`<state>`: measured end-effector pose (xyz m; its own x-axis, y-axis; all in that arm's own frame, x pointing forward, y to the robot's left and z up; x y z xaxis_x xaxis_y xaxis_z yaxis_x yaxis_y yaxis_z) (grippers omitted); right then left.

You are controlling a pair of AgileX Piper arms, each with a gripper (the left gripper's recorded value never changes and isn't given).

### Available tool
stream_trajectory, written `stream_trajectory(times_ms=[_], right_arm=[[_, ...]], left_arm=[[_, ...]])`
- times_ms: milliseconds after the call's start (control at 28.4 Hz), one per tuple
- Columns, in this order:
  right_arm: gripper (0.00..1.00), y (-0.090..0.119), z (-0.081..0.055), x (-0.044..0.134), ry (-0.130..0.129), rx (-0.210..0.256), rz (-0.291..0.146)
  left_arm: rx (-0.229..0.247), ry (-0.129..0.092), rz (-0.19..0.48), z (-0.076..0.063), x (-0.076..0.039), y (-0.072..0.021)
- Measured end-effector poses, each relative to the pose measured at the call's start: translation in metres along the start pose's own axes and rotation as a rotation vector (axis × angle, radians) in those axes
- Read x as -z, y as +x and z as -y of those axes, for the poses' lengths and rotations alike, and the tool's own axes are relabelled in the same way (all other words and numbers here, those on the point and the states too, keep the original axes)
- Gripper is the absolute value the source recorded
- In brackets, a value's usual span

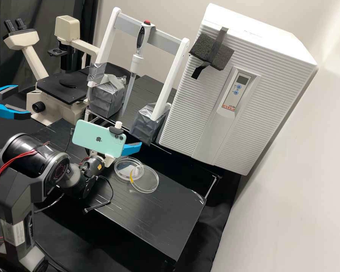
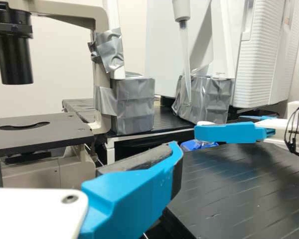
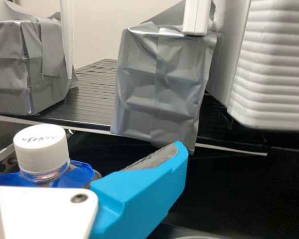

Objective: Open the bottle

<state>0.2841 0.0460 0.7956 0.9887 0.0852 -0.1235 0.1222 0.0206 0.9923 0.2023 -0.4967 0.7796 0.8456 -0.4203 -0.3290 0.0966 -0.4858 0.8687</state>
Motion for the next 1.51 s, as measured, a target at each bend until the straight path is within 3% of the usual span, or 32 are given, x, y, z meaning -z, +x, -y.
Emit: stream_trajectory(times_ms=[70, 211, 246, 950, 1267, 1513], right_arm=[[1.0, 0.0, 0.0002, 0.0002, 0.015, 0.002, -0.002], [1.0, 0.0001, 0.0013, 0.0013, 0.021, 0.008, -0.007], [0.0, 0.0002, 0.0018, 0.001, 0.021, 0.009, -0.006], [0.0, 0.0056, 0.0066, 0.0066, 0.026, 0.026, -0.04], [0.0, 0.0057, 0.0073, 0.0068, 0.026, 0.028, -0.041], [0.0, 0.0057, 0.0073, 0.0068, 0.026, 0.028, -0.041]], left_arm=[[0.0, 0.0, 0.0, 0.0, 0.0, 0.0], [-0.001, -0.001, -0.002, -0.0001, 0.0001, 0.0], [-0.001, -0.001, -0.002, -0.0001, 0.0001, 0.0], [-0.001, -0.002, -0.001, -0.0001, 0.0, 0.0001], [-0.001, 0.021, 0.001, 0.0001, -0.0005, 0.0002], [-0.001, 0.021, 0.001, 0.0001, -0.0005, 0.0002]])
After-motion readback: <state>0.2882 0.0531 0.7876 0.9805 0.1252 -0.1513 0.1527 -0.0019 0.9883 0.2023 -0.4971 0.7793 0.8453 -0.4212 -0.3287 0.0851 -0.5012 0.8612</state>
